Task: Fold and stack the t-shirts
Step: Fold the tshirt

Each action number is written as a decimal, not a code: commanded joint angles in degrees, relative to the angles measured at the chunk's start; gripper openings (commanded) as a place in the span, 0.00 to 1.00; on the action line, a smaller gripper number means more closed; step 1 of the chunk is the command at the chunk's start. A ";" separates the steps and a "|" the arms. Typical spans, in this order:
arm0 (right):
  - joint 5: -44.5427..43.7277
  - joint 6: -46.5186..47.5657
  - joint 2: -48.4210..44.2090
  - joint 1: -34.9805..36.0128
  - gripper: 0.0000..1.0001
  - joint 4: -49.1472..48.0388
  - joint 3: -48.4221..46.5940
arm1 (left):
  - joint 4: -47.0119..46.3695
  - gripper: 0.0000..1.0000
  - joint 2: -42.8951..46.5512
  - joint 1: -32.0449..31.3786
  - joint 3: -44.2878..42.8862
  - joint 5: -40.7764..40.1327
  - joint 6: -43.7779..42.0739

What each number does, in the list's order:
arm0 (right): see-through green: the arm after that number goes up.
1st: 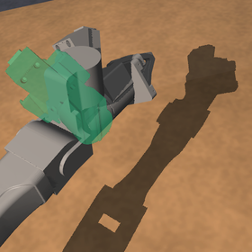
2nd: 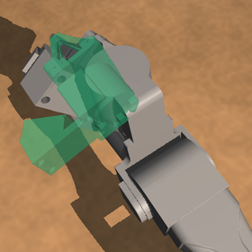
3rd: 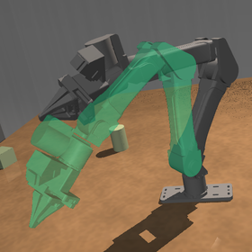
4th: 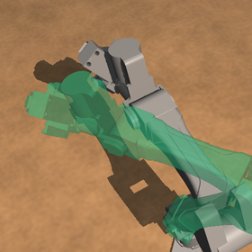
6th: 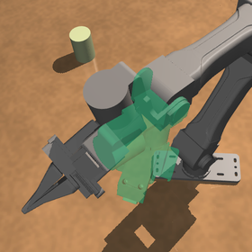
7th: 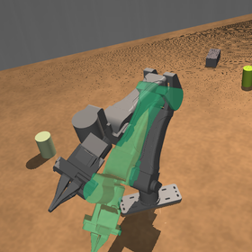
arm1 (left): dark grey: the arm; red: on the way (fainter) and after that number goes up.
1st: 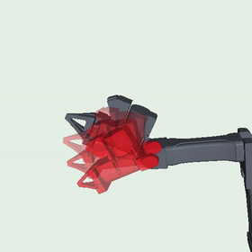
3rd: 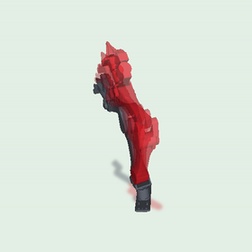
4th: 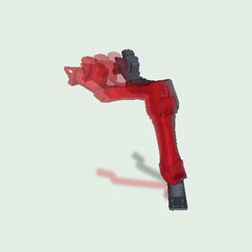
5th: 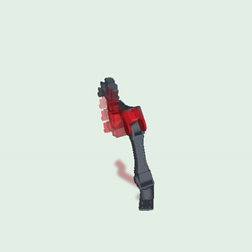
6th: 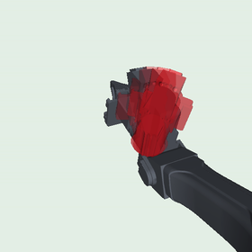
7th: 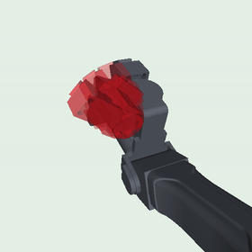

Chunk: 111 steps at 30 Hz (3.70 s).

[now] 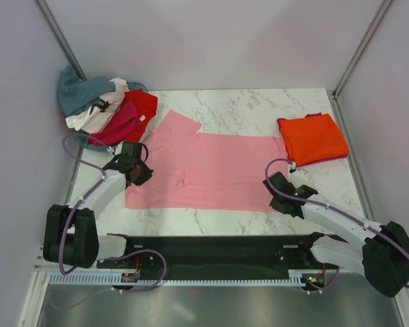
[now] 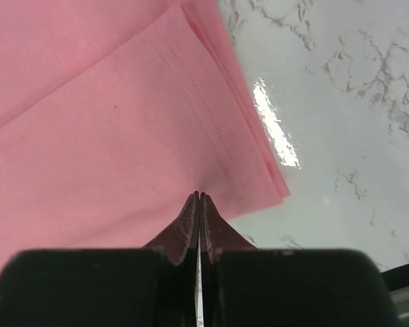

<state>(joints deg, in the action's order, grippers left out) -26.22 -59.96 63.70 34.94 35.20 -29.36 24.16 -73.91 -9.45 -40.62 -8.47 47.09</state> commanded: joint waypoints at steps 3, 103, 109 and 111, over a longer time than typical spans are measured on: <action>-1.99 2.03 -3.77 -0.49 0.01 3.74 -3.23 | -0.43 0.14 -2.99 0.05 -9.10 -3.04 1.25; 11.62 28.32 52.84 -33.09 0.00 -15.86 -52.81 | 9.94 0.50 -61.18 -0.74 -73.91 -7.96 -20.46; 12.77 28.24 52.93 -33.01 0.00 -16.13 -52.64 | 10.11 0.55 -58.63 -1.27 -70.66 -13.06 -21.86; 13.03 28.15 52.75 -33.09 0.00 -16.13 -52.55 | 10.03 0.56 -57.67 -1.27 -69.42 -12.98 -21.60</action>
<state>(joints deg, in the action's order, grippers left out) -14.59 -30.96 118.80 2.02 19.99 -82.85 33.28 -135.28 -10.63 -111.50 -17.96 28.05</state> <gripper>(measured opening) 0.010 0.550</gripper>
